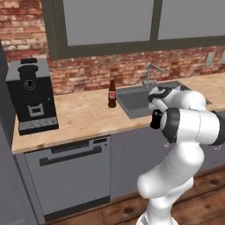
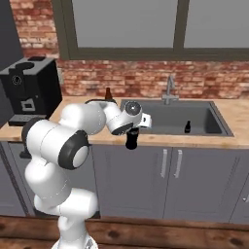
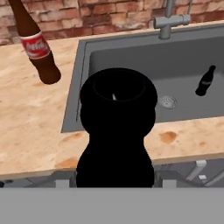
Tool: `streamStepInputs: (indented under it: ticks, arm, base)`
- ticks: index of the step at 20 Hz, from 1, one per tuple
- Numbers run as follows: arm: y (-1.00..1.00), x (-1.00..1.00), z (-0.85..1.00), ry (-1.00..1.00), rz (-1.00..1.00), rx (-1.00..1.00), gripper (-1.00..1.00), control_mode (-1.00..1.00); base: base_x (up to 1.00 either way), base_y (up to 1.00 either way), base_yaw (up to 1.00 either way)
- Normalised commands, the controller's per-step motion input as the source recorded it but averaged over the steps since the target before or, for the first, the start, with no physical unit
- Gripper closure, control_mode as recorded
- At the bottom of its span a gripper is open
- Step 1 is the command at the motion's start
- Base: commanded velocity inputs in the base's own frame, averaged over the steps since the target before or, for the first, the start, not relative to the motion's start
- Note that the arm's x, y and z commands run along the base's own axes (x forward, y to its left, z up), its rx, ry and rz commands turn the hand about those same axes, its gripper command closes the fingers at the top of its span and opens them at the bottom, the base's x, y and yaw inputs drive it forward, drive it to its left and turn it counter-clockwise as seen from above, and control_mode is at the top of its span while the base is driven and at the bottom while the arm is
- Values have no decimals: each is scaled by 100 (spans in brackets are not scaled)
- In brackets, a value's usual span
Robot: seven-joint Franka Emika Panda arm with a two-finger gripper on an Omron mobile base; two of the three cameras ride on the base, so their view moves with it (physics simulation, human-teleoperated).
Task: Place the large bottle from the dining counter next to the other large bottle outside the sink, and place the small bottle from the dining counter next to the other small bottle inside the sink.
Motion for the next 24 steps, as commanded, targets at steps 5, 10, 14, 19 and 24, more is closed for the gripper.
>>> streamStepInputs:
  ticks: [5,10,14,19,24]
  arm:
    - [0,0,0,0,0,0,100,100]
    - [0,0,0,0,0,0,100,100]
    - [0,0,0,0,0,0,100,100]
    - [0,0,0,0,0,0,100,100]
    - [0,0,0,0,0,0,100,100]
  base:
    - [20,-38,21]
    - [28,-42,22]
    - [31,-48,24]
    - [33,-39,23]
    - [41,-14,18]
